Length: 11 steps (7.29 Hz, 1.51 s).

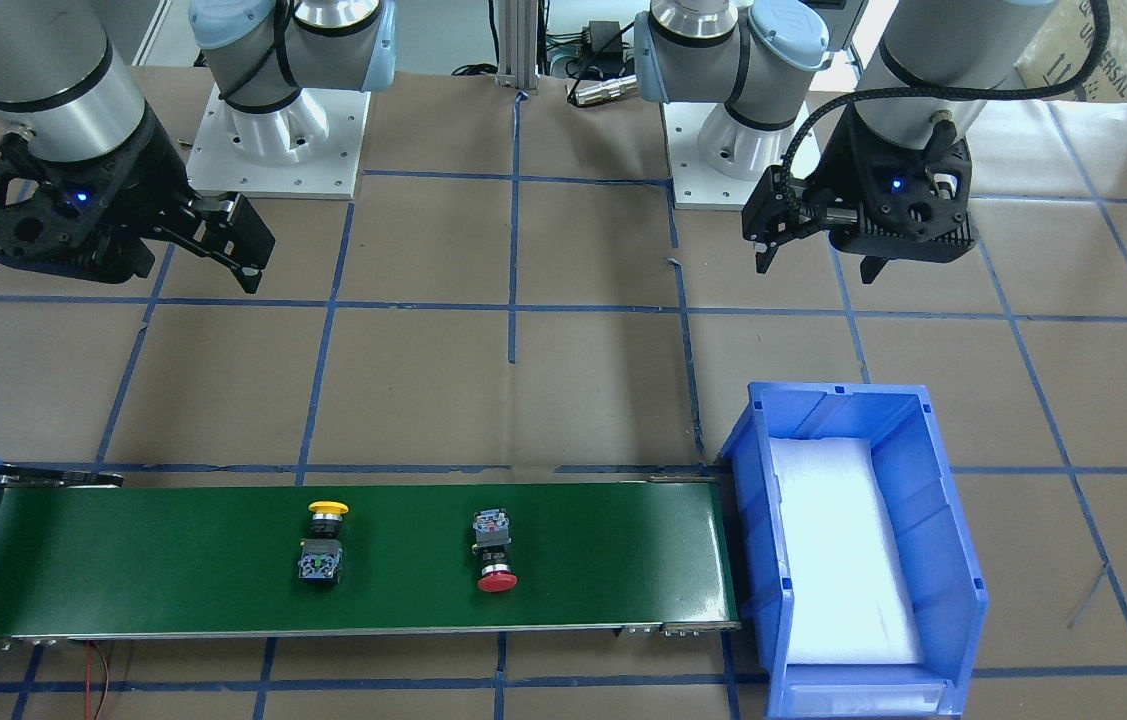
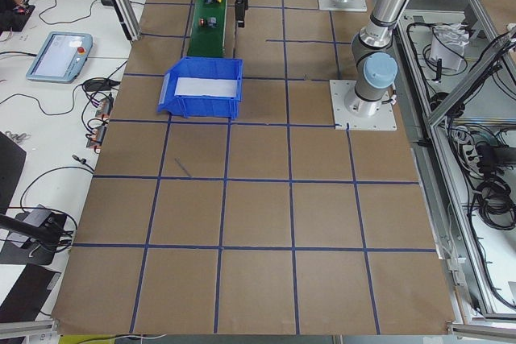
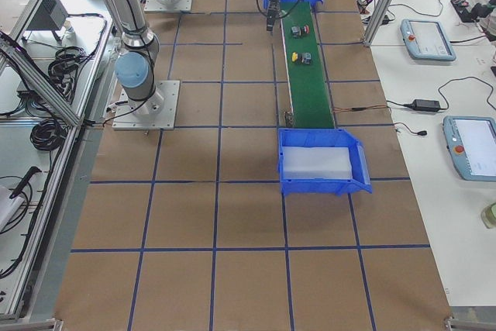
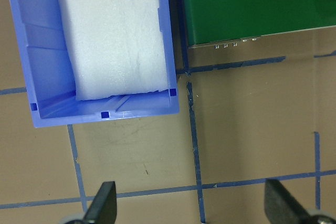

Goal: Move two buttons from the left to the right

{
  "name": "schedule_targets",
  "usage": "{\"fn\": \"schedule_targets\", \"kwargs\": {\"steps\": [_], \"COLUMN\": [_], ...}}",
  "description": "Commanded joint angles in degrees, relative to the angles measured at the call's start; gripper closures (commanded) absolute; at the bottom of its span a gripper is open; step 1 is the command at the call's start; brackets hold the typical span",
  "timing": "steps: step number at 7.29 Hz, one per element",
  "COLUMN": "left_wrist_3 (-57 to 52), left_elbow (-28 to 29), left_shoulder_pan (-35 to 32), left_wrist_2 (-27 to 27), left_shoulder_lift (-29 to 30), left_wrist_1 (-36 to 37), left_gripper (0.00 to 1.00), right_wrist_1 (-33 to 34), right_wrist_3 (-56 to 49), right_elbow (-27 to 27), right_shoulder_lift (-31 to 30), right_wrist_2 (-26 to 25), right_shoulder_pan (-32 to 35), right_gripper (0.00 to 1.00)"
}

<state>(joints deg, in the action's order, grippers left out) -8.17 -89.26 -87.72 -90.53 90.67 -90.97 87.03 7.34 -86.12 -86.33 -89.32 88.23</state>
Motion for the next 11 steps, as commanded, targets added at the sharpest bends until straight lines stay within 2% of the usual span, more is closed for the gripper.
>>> {"fn": "schedule_targets", "kwargs": {"steps": [1, 8, 10, 11], "left_wrist_3": [-0.1, -0.1, -0.1, -0.1], "left_elbow": [0.1, 0.1, 0.1, 0.0], "left_shoulder_pan": [0.0, 0.0, 0.0, 0.0], "left_wrist_2": [0.0, 0.0, 0.0, 0.0], "left_shoulder_lift": [0.0, 0.1, 0.1, 0.1], "left_wrist_1": [0.0, 0.1, 0.1, 0.1], "left_gripper": [0.0, 0.0, 0.0, 0.0], "right_wrist_1": [0.0, 0.2, 0.9, 2.9], "right_wrist_3": [0.0, -0.4, -8.2, -10.7], "right_elbow": [0.0, 0.0, 0.7, 0.7], "right_shoulder_lift": [0.0, 0.1, 2.4, 6.6], "right_wrist_2": [-0.2, -0.2, 0.3, 0.7], "right_shoulder_pan": [-0.1, -0.5, -6.3, -9.2], "right_gripper": [0.0, 0.0, 0.0, 0.01]}}
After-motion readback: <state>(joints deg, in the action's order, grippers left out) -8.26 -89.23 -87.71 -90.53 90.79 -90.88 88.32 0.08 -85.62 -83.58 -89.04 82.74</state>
